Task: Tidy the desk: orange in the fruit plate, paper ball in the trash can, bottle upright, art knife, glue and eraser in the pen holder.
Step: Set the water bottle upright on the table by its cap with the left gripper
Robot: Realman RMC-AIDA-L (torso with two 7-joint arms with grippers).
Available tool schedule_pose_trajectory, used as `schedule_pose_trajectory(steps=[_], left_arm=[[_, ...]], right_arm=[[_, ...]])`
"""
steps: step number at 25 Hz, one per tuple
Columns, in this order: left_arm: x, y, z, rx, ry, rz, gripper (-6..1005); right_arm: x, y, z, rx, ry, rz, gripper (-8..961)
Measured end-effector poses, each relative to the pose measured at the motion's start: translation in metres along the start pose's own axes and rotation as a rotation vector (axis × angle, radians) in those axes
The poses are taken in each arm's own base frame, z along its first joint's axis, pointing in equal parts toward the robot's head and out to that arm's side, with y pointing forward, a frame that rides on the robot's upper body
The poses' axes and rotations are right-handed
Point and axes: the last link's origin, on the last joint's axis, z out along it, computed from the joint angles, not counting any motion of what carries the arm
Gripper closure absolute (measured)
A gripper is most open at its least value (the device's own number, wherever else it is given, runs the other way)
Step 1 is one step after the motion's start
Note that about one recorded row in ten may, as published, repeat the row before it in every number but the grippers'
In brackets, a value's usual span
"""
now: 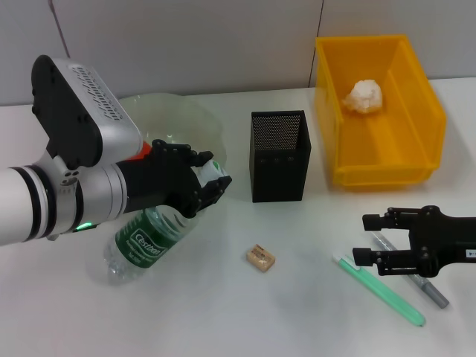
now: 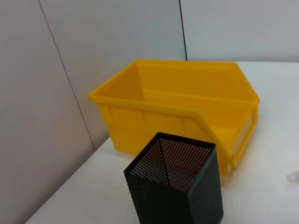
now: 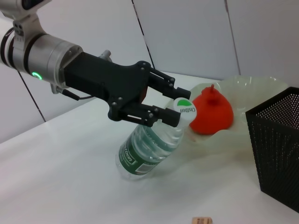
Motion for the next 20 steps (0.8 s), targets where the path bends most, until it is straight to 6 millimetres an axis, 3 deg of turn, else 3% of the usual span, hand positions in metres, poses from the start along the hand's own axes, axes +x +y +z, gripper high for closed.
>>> schedule_pose_trajectory(steps=[20], left_arm=[[0.0035, -0.0005, -0.0050, 0.016, 0.048, -0.038, 575]], right_arm=[[-0.0011, -0.0004, -0.0003, 0.001, 0.000, 0.000, 201]])
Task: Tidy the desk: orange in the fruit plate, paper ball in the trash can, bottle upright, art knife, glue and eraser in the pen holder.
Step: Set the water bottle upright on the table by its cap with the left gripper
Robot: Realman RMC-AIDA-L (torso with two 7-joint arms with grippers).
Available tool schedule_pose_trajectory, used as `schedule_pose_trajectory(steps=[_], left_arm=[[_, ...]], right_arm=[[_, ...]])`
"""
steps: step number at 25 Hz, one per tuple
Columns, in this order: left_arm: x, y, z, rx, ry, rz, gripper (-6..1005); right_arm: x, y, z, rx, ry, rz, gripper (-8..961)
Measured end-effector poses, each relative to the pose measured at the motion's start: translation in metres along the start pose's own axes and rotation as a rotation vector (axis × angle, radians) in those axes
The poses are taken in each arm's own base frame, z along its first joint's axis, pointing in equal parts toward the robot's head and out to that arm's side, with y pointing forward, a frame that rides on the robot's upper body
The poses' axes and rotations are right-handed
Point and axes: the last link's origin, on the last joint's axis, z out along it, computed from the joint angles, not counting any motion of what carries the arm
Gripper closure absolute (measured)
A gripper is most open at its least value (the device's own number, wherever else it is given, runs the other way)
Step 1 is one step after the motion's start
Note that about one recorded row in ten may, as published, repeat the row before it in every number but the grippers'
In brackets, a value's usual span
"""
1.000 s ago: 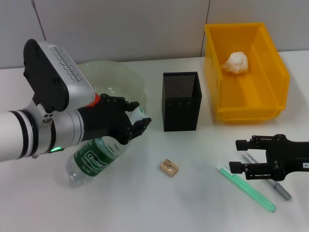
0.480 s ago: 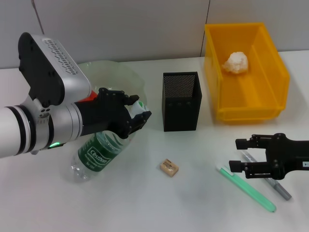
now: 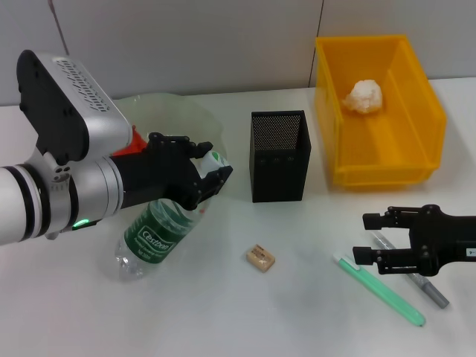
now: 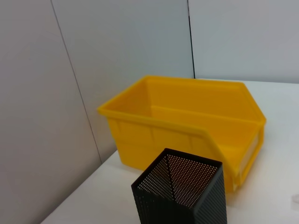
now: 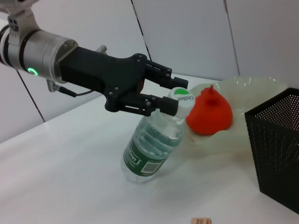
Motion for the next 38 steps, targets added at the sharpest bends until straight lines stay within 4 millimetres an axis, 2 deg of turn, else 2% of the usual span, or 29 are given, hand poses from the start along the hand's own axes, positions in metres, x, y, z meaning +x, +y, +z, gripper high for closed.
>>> schedule_pose_trajectory(steps=[38], left_arm=[[0.0081, -0.0010, -0.0086, 0.025, 0.086, -0.042, 578]], right_arm=[[-0.0022, -0.0012, 0.0019, -0.002, 0.005, -0.003, 201]])
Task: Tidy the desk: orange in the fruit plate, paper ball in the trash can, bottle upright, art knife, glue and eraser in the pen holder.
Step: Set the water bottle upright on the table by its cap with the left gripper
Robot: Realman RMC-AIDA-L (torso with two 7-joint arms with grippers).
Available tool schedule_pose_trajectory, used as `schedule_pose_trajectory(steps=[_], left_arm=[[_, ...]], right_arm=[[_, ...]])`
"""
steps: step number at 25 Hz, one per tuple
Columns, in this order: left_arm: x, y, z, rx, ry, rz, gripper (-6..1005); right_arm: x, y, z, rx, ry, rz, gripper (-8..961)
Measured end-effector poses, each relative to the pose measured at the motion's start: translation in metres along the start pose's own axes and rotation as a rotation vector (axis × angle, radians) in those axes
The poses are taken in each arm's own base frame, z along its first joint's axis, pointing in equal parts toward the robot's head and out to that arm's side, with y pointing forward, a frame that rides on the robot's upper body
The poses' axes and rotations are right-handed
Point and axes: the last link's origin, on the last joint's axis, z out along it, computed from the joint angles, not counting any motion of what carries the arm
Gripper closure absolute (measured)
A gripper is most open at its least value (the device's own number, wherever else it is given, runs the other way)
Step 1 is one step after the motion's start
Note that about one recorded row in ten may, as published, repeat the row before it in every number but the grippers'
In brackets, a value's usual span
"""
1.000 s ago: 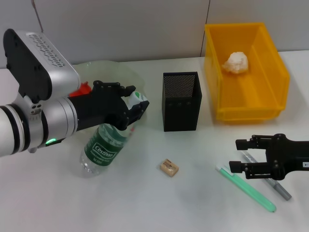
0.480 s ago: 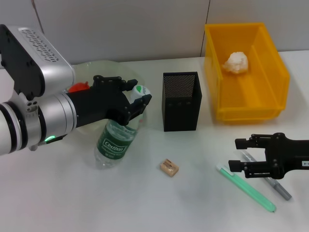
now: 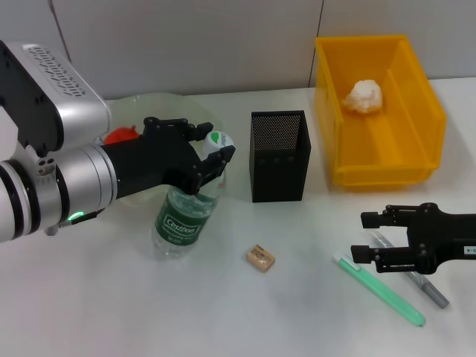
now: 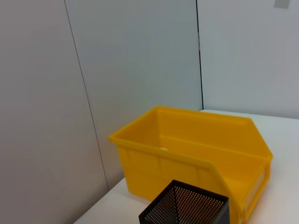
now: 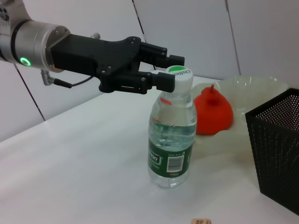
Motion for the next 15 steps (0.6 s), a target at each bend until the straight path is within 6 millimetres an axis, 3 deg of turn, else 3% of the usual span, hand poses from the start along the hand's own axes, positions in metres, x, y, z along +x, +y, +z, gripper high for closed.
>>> schedule_pose_trajectory(steps=[15], left_arm=[[0.0059, 0.0028, -0.0016, -0.017, 0.050, -0.031, 579]], right_arm=[[-0.0001, 0.0000, 0.0000, 0.000, 0.001, 0.000, 201]])
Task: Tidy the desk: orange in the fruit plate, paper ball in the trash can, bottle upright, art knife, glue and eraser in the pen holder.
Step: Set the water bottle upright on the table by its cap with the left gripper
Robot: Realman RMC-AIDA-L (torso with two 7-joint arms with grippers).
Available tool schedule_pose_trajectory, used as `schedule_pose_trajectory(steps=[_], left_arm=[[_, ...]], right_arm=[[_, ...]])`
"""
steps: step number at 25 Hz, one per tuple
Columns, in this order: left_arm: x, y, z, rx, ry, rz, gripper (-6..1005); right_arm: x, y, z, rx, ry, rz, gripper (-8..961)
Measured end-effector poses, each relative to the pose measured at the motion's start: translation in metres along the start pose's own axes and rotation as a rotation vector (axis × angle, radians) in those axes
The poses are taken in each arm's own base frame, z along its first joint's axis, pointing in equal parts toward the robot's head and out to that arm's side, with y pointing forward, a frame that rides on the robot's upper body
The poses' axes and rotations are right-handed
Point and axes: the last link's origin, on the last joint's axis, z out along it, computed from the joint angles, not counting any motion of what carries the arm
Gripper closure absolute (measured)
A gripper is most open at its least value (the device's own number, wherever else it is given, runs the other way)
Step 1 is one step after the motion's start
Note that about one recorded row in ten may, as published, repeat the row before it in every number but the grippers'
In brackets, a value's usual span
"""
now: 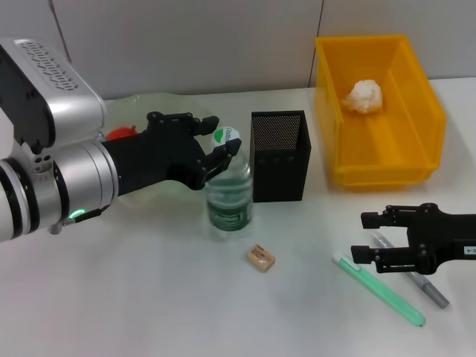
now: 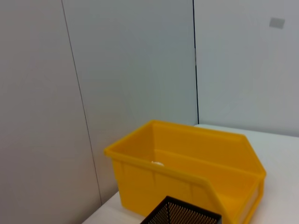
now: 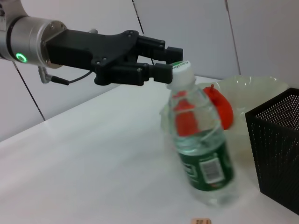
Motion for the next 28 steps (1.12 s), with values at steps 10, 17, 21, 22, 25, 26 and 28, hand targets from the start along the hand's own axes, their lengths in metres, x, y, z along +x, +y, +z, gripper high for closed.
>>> schedule_pose_trajectory(steps=[10, 17, 21, 22, 25, 26, 28], left_arm=[[-0.0035, 0.0006, -0.0006, -0.002, 0.003, -0.015, 596], [-0.0046, 0.0023, 0.0001, -0.008, -0.001, -0.014, 604], [-0.0049, 0.0027, 0.0003, -0.009, -0.003, -0.014, 603], [-0.0049, 0.0031, 0.0005, -0.011, -0.003, -0.013, 603], [-0.0051, 0.0045, 0.0016, -0.015, -0.004, -0.013, 603], [-0.0052, 0.0047, 0.0018, -0.016, -0.004, -0.014, 603], [-0.0054, 0.0050, 0.0023, -0.016, -0.005, -0.015, 603]], right_arm=[[0.0002, 0.0003, 0.0005, -0.003, 0.003, -0.001, 201], [0.0018, 0.0012, 0.0007, -0.004, 0.004, 0.001, 201], [0.0030, 0.0015, -0.0001, -0.002, 0.004, 0.002, 201], [0.0031, 0.0016, -0.0002, -0.002, 0.005, 0.001, 201], [0.0034, 0.0015, -0.0007, 0.000, 0.004, 0.002, 201], [0.0034, 0.0015, -0.0008, 0.001, 0.004, 0.002, 201], [0.0034, 0.0015, -0.0008, 0.001, 0.004, 0.002, 201]])
